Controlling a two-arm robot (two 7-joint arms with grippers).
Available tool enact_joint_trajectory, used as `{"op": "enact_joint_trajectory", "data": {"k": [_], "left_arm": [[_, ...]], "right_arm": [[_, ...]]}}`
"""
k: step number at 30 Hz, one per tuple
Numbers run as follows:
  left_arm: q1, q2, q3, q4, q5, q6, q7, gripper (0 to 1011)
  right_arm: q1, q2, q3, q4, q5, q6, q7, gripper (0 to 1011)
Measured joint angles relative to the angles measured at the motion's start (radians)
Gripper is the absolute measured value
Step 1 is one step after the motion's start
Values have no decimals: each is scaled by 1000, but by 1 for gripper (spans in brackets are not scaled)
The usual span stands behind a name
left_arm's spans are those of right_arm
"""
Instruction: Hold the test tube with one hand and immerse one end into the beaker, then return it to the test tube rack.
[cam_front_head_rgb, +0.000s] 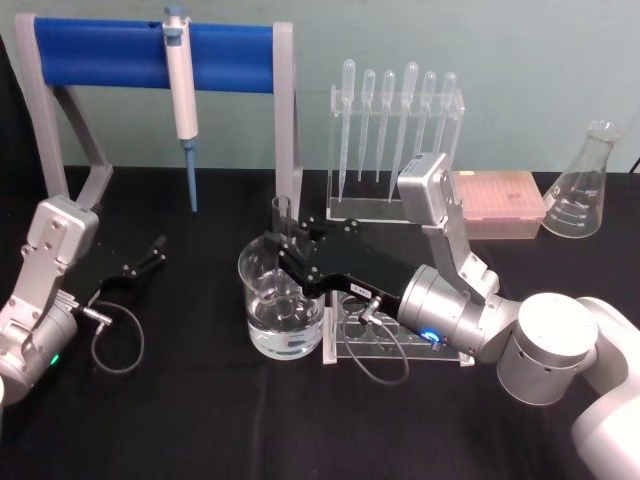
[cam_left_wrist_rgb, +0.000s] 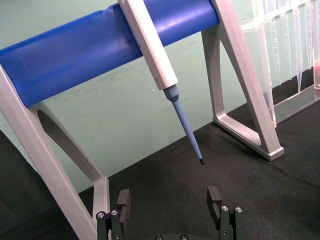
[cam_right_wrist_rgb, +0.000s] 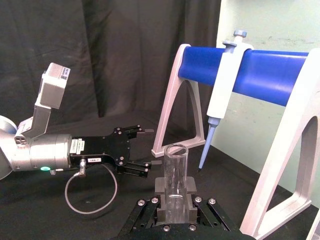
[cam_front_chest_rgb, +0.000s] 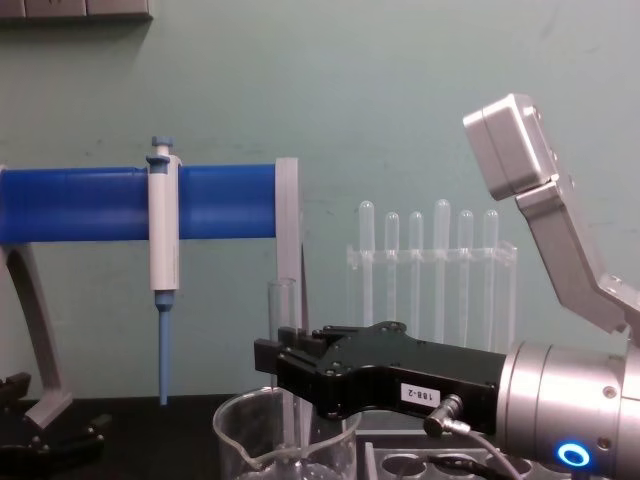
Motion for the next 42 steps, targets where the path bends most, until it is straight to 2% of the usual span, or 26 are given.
{"op": "enact_joint_trajectory", "data": {"k": [42], "left_arm": [[0, 0, 0, 0, 0, 0, 0, 1000]], "right_arm": [[0, 0, 0, 0, 0, 0, 0, 224]]}}
